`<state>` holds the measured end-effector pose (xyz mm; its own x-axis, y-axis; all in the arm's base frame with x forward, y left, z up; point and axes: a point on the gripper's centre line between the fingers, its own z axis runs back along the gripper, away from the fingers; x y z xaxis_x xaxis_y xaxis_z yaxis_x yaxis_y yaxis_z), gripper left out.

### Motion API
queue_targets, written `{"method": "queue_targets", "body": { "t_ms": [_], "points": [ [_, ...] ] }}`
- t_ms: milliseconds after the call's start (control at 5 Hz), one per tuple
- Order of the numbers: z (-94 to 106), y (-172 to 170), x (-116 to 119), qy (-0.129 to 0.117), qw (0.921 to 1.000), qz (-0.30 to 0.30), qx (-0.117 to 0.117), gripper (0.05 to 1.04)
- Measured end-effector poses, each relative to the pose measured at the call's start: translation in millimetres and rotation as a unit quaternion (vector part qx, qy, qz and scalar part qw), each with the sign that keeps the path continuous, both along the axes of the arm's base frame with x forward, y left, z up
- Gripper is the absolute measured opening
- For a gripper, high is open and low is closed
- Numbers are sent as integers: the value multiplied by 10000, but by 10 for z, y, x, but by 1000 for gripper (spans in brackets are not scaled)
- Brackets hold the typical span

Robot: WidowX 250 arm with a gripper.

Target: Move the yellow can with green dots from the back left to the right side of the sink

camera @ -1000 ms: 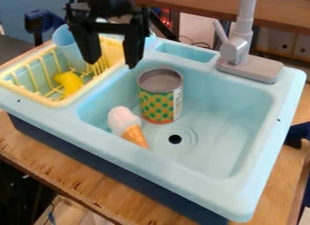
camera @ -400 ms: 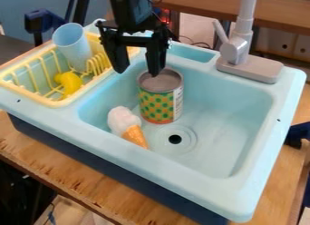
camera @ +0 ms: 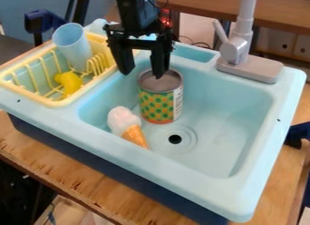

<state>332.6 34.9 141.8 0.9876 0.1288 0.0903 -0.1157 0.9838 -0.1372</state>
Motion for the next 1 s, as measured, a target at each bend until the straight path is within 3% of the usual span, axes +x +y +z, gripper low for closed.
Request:
{"method": "queue_targets", "body": {
  "t_ms": [400, 1000],
  "points": [
    [10, -51, 78, -273, 9993, -180, -157, 1007],
    [-86, -85, 49, -65, 9993, -252, -286, 1007]
  ]
}}
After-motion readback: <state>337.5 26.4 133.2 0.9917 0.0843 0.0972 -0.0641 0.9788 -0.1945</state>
